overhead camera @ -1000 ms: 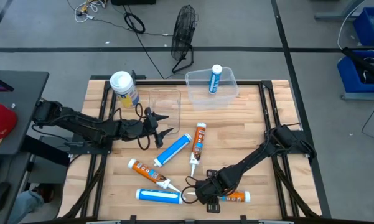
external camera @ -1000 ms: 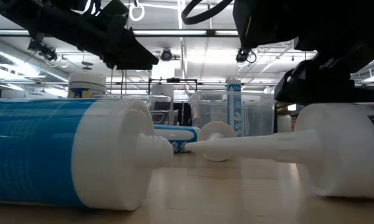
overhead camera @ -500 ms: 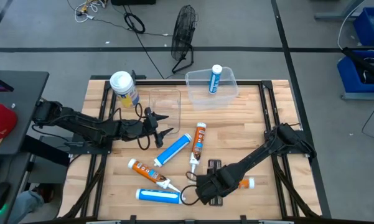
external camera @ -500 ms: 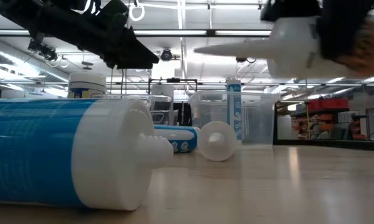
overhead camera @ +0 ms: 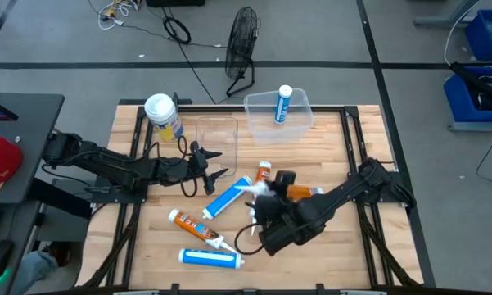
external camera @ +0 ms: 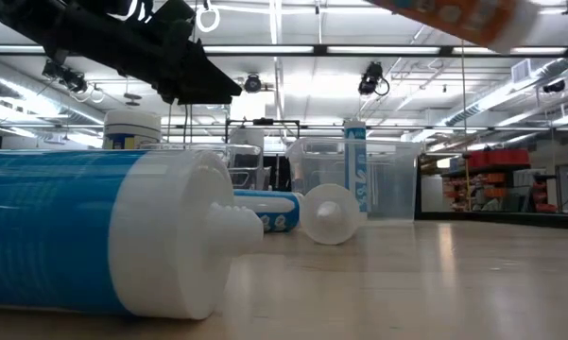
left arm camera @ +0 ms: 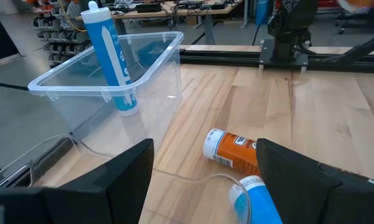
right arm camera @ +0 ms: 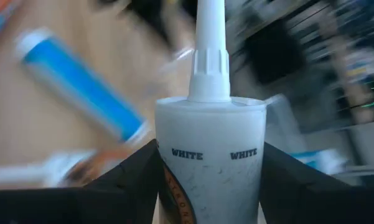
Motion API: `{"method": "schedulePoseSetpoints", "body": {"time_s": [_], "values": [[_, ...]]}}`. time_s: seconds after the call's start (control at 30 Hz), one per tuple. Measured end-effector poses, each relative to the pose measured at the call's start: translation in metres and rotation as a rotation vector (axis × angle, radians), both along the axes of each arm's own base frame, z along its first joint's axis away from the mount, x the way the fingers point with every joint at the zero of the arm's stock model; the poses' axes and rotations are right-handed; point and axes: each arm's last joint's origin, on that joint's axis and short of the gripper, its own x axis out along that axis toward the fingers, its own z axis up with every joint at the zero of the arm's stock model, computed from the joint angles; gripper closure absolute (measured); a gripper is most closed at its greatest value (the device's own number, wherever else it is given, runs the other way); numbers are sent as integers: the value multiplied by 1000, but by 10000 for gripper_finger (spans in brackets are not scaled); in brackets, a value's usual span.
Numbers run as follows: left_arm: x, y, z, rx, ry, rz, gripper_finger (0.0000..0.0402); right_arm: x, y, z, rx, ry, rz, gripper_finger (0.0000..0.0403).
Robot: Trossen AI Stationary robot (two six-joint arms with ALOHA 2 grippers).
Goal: Pick & place silicon tubes, Sealant and Lysol wipes
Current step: Put the bottom orange sealant into the transparent bin
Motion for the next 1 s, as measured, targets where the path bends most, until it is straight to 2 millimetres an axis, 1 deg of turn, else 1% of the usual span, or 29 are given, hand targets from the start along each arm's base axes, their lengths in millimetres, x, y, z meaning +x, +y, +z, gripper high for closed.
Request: {"method": "schedulePoseSetpoints", "body": {"time_s": [0.13, 0.23, 0.37, 0.57, 0.7, 0.77, 0.87, 1.0], "values": [[0, -1, 0, -1, 1, -7, 113, 4, -12, 14, -167, -119, -48, 192], [0, -4, 1, 3, -7, -20, 113, 7, -21, 18, -263, -184, -99, 192], [-1, -7, 4, 11, -23, -35, 113, 12, -36, 21, -331, -267, -173, 192], [-3, -8, 6, 24, -25, -43, 113, 19, -54, 21, -321, -328, -252, 192], [-3, -8, 8, 39, -28, -46, 113, 27, -56, 22, -284, -306, -238, 192], [-3, -8, 10, 44, -44, -47, 113, 33, -56, 26, -243, -301, -207, 192], [-3, -8, 12, 58, -60, -50, 113, 41, -56, 43, -179, -316, -117, 192], [-3, -9, 18, 46, -113, -93, 113, 47, -58, 74, -57, -411, 62, 192]]}}
